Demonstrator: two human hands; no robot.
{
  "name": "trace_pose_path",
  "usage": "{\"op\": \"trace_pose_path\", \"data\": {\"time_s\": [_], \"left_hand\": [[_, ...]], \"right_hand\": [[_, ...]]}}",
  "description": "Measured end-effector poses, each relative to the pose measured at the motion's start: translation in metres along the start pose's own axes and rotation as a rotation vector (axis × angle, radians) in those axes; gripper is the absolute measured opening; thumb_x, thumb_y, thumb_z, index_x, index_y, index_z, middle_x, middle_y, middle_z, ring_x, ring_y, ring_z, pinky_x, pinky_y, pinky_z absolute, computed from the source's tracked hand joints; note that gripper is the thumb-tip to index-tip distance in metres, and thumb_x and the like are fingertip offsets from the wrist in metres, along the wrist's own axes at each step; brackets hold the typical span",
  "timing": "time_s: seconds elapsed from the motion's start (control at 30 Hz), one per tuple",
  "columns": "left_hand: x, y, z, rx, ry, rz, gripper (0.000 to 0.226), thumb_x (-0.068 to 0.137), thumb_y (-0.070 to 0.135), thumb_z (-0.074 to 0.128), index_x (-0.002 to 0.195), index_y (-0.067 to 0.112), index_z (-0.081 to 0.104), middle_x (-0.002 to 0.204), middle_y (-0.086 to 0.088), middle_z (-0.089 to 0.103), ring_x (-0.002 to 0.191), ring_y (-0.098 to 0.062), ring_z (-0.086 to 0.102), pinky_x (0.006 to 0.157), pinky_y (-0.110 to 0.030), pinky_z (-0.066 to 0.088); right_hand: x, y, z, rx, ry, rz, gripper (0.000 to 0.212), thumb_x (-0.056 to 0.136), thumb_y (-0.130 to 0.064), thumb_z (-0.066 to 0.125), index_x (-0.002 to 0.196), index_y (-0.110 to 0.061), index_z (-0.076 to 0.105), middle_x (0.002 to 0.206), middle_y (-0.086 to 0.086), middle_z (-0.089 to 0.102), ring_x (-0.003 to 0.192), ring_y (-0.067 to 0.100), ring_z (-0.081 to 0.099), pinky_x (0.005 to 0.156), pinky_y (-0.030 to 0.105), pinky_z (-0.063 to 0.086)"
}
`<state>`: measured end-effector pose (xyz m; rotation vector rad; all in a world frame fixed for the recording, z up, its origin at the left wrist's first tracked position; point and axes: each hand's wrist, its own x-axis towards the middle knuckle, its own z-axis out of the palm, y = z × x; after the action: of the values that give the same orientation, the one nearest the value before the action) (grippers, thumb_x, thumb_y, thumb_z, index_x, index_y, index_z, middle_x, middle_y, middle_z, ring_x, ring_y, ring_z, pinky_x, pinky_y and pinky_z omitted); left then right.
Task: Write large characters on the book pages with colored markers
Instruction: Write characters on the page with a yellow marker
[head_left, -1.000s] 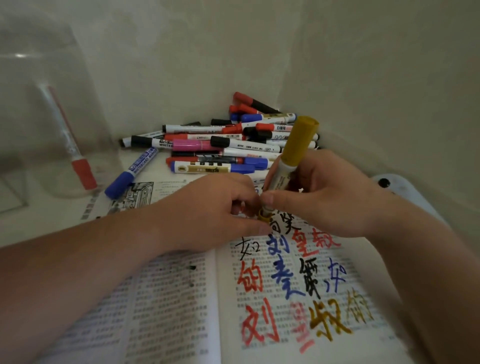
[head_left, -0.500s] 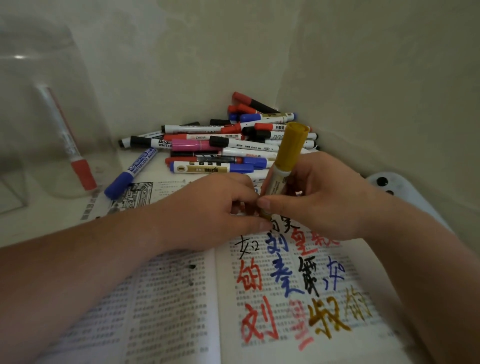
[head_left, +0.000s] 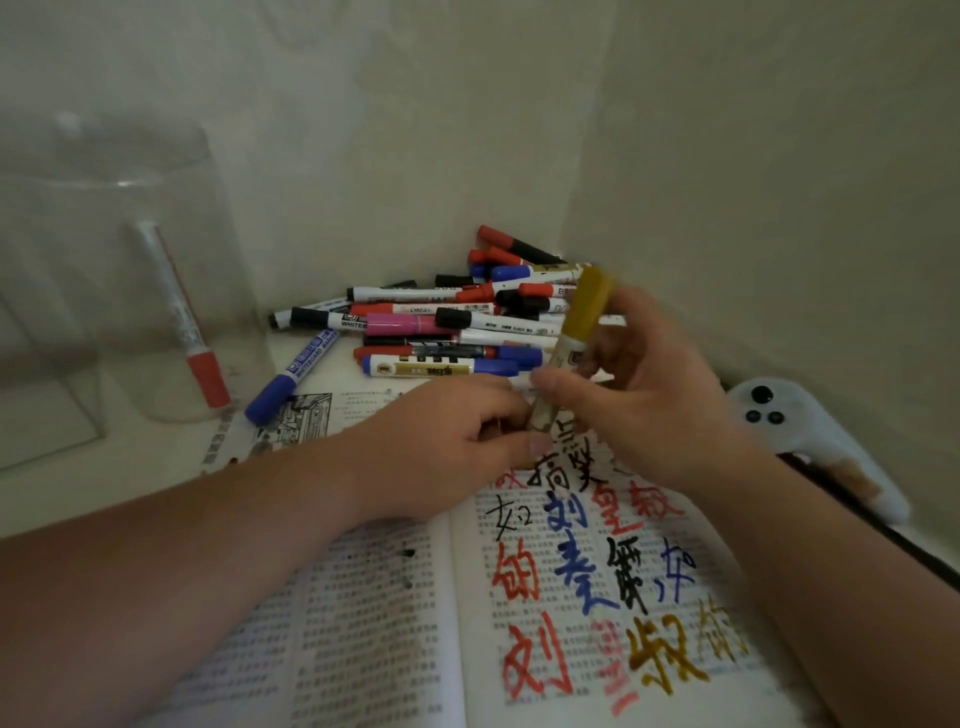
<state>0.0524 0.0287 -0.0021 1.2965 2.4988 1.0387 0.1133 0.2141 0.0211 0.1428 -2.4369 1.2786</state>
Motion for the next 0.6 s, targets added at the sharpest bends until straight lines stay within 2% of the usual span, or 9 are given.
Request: {"op": "trace_pose_path", "data": {"time_s": [0.1, 0.17, 0.2, 0.27, 0.33, 0.4, 0.5, 0.53, 0.6], "left_hand": [[-0.002, 0.004, -0.002, -0.039, 0.001, -0.023, 0.02, 0.096, 0.046, 0.06, 0.081, 0.033, 0.064, 0.077, 0.004, 0.063, 0.072, -0.011, 0.06, 0.071, -0.044, 0.051], [-0.006, 0.004, -0.005, -0.148, 0.048, -0.027, 0.016, 0.094, 0.047, 0.063, 0.086, 0.033, 0.066, 0.079, 0.003, 0.065, 0.072, -0.012, 0.061, 0.07, -0.043, 0.053], [-0.007, 0.003, -0.007, -0.194, 0.107, -0.007, 0.016, 0.094, 0.047, 0.064, 0.09, 0.032, 0.068, 0.081, 0.004, 0.066, 0.074, -0.012, 0.061, 0.069, -0.041, 0.053], [-0.007, -0.005, -0.014, -0.214, 0.325, 0.049, 0.018, 0.096, 0.041, 0.061, 0.095, 0.026, 0.069, 0.084, 0.007, 0.066, 0.08, -0.013, 0.06, 0.068, -0.031, 0.05], [-0.002, -0.018, -0.022, -0.169, 0.57, 0.032, 0.014, 0.097, 0.029, 0.057, 0.094, 0.021, 0.068, 0.082, 0.01, 0.061, 0.081, -0.011, 0.058, 0.068, -0.024, 0.046], [0.003, -0.032, -0.029, -0.028, 0.689, -0.069, 0.011, 0.091, 0.026, 0.056, 0.093, 0.022, 0.067, 0.086, 0.014, 0.057, 0.085, -0.008, 0.054, 0.077, -0.028, 0.049], [0.006, -0.041, -0.034, 0.175, 0.604, -0.18, 0.01, 0.09, 0.025, 0.062, 0.095, 0.026, 0.07, 0.099, 0.011, 0.058, 0.1, -0.011, 0.051, 0.092, -0.037, 0.049], [0.005, -0.041, -0.035, 0.212, 0.561, -0.188, 0.01, 0.091, 0.027, 0.062, 0.098, 0.027, 0.07, 0.103, 0.01, 0.059, 0.103, -0.012, 0.05, 0.096, -0.037, 0.047], [0.003, -0.04, -0.036, 0.251, 0.456, -0.21, 0.014, 0.092, 0.035, 0.062, 0.104, 0.031, 0.069, 0.11, 0.011, 0.059, 0.109, -0.012, 0.048, 0.101, -0.036, 0.043]], "right_hand": [[0.001, -0.004, 0.002, 0.229, 0.149, -0.045, 0.071, 0.086, -0.013, 0.077, 0.142, -0.037, 0.039, 0.086, 0.01, 0.073, 0.068, 0.016, 0.067, 0.065, 0.032, 0.058], [0.002, -0.011, 0.004, 0.279, 0.198, -0.107, 0.067, 0.086, -0.016, 0.073, 0.14, -0.04, 0.041, 0.082, 0.012, 0.071, 0.062, 0.017, 0.063, 0.058, 0.027, 0.055], [0.004, -0.015, 0.003, 0.277, 0.229, -0.13, 0.059, 0.085, -0.021, 0.071, 0.135, -0.041, 0.046, 0.079, 0.011, 0.07, 0.057, 0.017, 0.061, 0.054, 0.027, 0.054], [0.012, -0.023, 0.0, 0.277, 0.289, -0.142, 0.048, 0.085, -0.027, 0.069, 0.125, -0.045, 0.053, 0.078, 0.011, 0.071, 0.052, 0.019, 0.059, 0.048, 0.029, 0.05], [0.025, -0.037, -0.001, 0.305, 0.326, -0.15, 0.044, 0.091, -0.021, 0.07, 0.121, -0.049, 0.055, 0.082, 0.015, 0.072, 0.054, 0.021, 0.06, 0.049, 0.026, 0.049], [0.041, -0.057, 0.001, 0.32, 0.341, -0.192, 0.041, 0.095, -0.012, 0.069, 0.116, -0.046, 0.058, 0.085, 0.012, 0.074, 0.058, 0.018, 0.064, 0.051, 0.023, 0.049], [0.069, -0.097, 0.012, 0.326, 0.331, -0.274, 0.031, 0.096, -0.011, 0.068, 0.109, -0.039, 0.06, 0.088, 0.004, 0.076, 0.063, 0.022, 0.068, 0.055, 0.027, 0.054], [0.079, -0.112, 0.017, 0.33, 0.331, -0.295, 0.029, 0.096, -0.013, 0.068, 0.11, -0.036, 0.059, 0.089, 0.005, 0.076, 0.067, 0.026, 0.069, 0.058, 0.03, 0.056], [0.099, -0.141, 0.028, 0.358, 0.326, -0.337, 0.026, 0.098, -0.014, 0.066, 0.116, -0.03, 0.057, 0.09, 0.006, 0.075, 0.076, 0.022, 0.073, 0.063, 0.03, 0.058]]}}
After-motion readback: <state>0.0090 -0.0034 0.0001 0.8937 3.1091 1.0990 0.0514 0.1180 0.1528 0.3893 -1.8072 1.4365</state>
